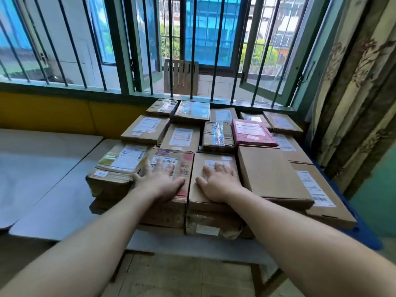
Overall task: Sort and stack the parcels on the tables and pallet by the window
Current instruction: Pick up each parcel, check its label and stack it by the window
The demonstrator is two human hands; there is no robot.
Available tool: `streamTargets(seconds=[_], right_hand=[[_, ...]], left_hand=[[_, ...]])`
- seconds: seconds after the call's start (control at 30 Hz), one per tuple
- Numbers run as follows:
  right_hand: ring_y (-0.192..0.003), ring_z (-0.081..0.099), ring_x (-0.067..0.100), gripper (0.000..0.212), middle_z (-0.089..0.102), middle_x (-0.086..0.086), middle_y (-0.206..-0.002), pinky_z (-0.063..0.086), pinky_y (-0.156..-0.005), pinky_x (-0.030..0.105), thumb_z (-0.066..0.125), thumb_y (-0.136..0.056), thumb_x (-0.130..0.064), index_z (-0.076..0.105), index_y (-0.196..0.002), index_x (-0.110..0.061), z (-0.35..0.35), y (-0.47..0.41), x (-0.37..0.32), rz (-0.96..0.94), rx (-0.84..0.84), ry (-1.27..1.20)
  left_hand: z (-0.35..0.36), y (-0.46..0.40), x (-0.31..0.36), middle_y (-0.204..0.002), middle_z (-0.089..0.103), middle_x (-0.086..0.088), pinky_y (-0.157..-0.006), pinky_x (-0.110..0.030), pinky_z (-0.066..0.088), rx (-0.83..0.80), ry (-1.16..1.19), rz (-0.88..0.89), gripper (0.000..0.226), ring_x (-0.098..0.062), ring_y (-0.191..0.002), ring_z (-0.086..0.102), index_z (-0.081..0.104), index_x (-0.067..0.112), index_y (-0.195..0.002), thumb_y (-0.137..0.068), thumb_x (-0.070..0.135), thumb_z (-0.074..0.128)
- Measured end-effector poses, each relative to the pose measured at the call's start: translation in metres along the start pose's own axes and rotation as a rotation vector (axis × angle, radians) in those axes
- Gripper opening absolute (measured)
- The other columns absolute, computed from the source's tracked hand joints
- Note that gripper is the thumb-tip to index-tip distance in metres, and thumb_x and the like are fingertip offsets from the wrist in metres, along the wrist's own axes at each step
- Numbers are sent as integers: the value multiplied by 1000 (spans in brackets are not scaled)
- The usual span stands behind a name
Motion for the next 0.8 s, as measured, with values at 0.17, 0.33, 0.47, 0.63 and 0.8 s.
streamTargets(seconds=[0.17,0.33,0.47,0.63,0.8], right_hand=[[-146,19,32,62,28,13,-156,19,-116,49,35,-96,-61,35,-148,-27,-15,-3,-2,8,-18,18],[-147,18,33,62,26,14,-157,17,-117,48,34,-97,-60,34,-149,-25,-16,-10,-2,-13,-10,13],[-151,-3,33,67,3,13,-165,-2,-120,53,26,-98,-62,18,-156,-28,-7,-26,-5,-26,-46,-17],[-151,-12,29,69,-8,9,-165,-7,-119,56,21,-99,-63,4,-157,-31,-4,-46,-21,-82,-56,-70],[-152,-10,26,73,-7,6,-166,-4,-121,52,25,-97,-66,4,-158,-32,-5,-52,-44,-158,-65,-50]], left_hand=[[-2,0,-1,-162,-8,2,-112,-66,2,-10,-2,10,75,-31,-146,-17,8,39,-152,-87,74,24],[-11,-2,-6,-162,-6,0,-114,-64,2,28,2,2,75,-31,-147,-11,13,43,-150,-85,76,30],[-3,-3,-4,-161,-12,-3,-115,-59,-2,22,38,-42,77,-33,-146,-15,7,44,-151,-84,77,28],[-14,-8,-13,-162,2,-1,-118,-55,10,22,119,22,72,-30,-148,1,16,38,-151,-89,68,37],[-33,-29,-69,-159,19,-1,-115,-53,20,91,182,-33,67,-27,-145,18,23,32,-150,-92,61,40]])
Point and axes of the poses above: each hand's wrist, its own y-axis away from the middle knuckle, its own z-axis out of the palm, x = y × z, the point moved 4 cm from there along -y, towards the middle knuckle
